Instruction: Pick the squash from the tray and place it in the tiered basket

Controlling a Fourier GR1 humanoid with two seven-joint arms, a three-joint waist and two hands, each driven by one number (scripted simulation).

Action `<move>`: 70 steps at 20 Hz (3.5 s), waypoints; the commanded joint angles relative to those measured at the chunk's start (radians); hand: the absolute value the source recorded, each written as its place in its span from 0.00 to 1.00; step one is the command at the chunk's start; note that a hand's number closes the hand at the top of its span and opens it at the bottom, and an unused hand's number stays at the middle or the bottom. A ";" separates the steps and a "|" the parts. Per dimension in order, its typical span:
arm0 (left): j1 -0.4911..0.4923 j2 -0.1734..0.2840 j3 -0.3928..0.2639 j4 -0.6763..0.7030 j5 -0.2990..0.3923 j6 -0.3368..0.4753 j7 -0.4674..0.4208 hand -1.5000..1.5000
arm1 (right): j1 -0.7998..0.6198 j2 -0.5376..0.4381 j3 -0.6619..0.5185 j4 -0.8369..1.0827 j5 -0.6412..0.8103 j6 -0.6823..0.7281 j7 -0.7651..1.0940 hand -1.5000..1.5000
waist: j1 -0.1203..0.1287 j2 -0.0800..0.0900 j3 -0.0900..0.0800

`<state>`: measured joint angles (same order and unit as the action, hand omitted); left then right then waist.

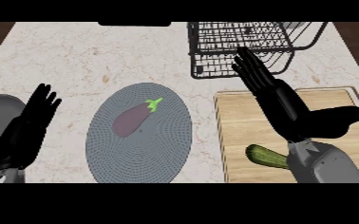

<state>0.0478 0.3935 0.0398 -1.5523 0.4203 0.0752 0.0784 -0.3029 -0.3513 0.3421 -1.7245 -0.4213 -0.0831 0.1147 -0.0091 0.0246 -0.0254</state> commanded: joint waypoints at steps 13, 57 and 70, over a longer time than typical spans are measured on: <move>-0.141 -0.144 -0.253 0.124 -0.241 -0.036 -0.147 0.50 | 0.231 -0.173 0.309 -0.091 0.093 0.522 -0.303 0.00 | -0.006 -0.024 0.026; -0.196 -0.196 -0.157 0.250 -0.300 -0.128 -0.205 0.50 | 0.320 -0.556 -0.026 -0.447 1.254 0.755 -0.366 0.00 | 0.008 -0.024 0.025; -0.185 -0.237 -0.154 0.223 -0.342 -0.141 -0.163 0.50 | 0.290 -0.401 0.014 -0.146 1.479 0.614 -0.494 0.00 | 0.009 -0.024 0.026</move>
<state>-0.1269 0.1686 -0.1235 -1.3581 0.0852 -0.0534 -0.0774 -0.0276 -0.7808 0.3549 -1.9714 0.9999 0.5972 -0.3231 0.0015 0.0001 0.0001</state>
